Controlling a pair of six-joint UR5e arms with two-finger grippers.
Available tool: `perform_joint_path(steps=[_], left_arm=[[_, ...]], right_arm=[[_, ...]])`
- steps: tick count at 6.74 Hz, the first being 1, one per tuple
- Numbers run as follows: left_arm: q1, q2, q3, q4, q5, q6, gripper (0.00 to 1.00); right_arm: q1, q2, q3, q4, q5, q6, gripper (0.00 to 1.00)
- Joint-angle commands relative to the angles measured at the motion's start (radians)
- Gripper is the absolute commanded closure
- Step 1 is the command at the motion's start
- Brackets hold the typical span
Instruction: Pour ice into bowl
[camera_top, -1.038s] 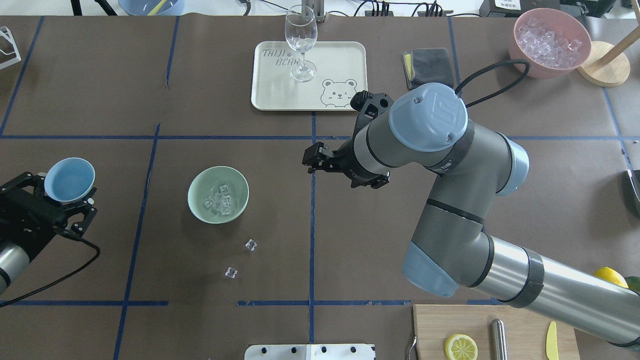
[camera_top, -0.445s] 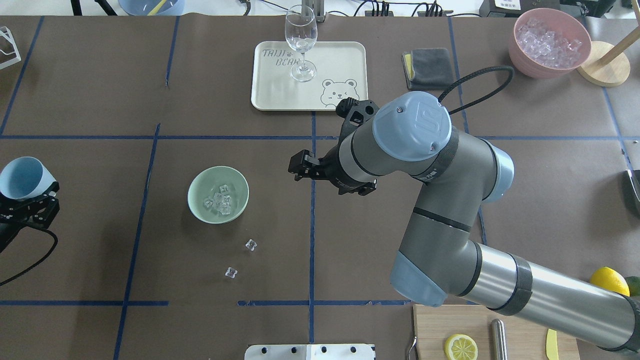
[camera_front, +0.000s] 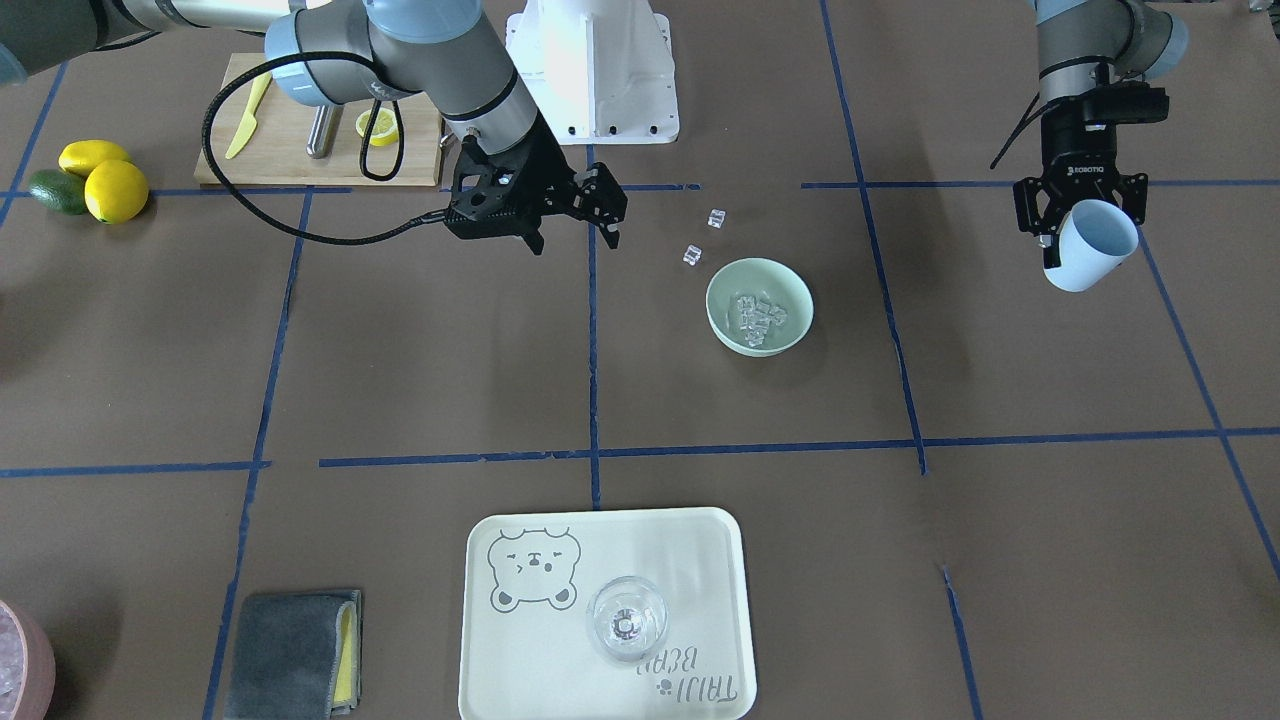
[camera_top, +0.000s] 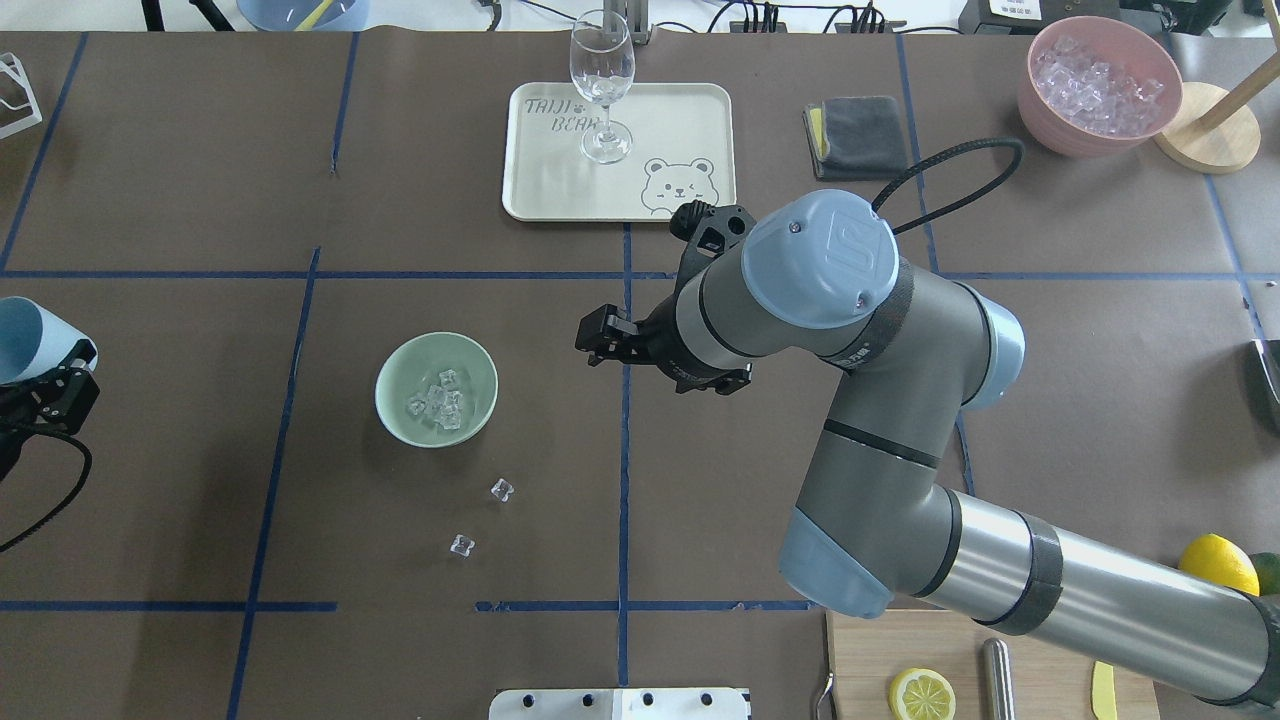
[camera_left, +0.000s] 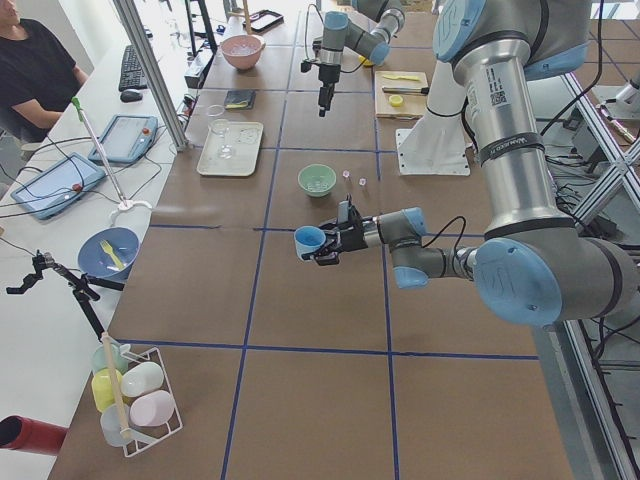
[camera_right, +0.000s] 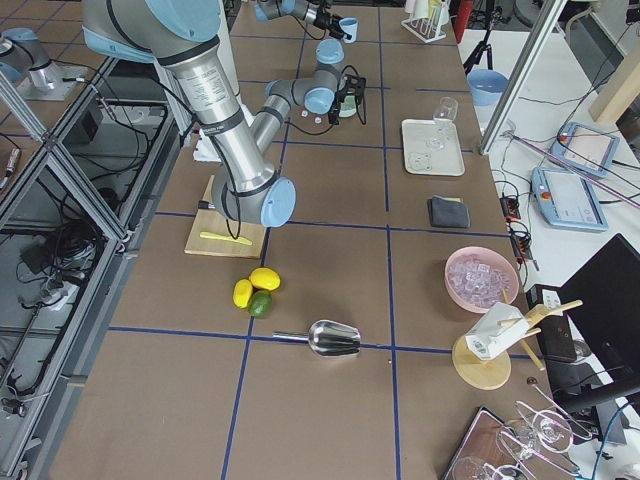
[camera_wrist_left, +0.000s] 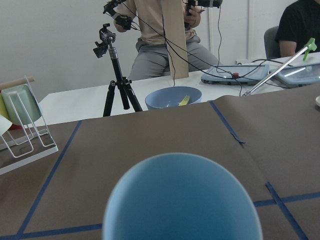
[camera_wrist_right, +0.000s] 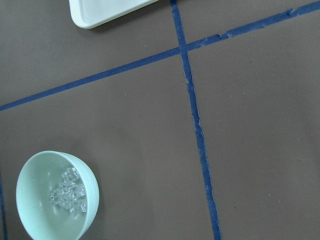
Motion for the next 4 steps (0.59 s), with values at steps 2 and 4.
perform_joint_path(steps=[2,4], left_arm=[[0.004,-0.113,0.147,0.013,0.058,-0.059,1.00],[0.010,-0.147,0.186,0.015,0.015,-0.056,1.00]], right_arm=[[-0.001,0.004,-0.003,0.001,-0.003,0.000,0.00],[-0.045,0.109,-0.122,-0.011,-0.066,0.005,0.00]])
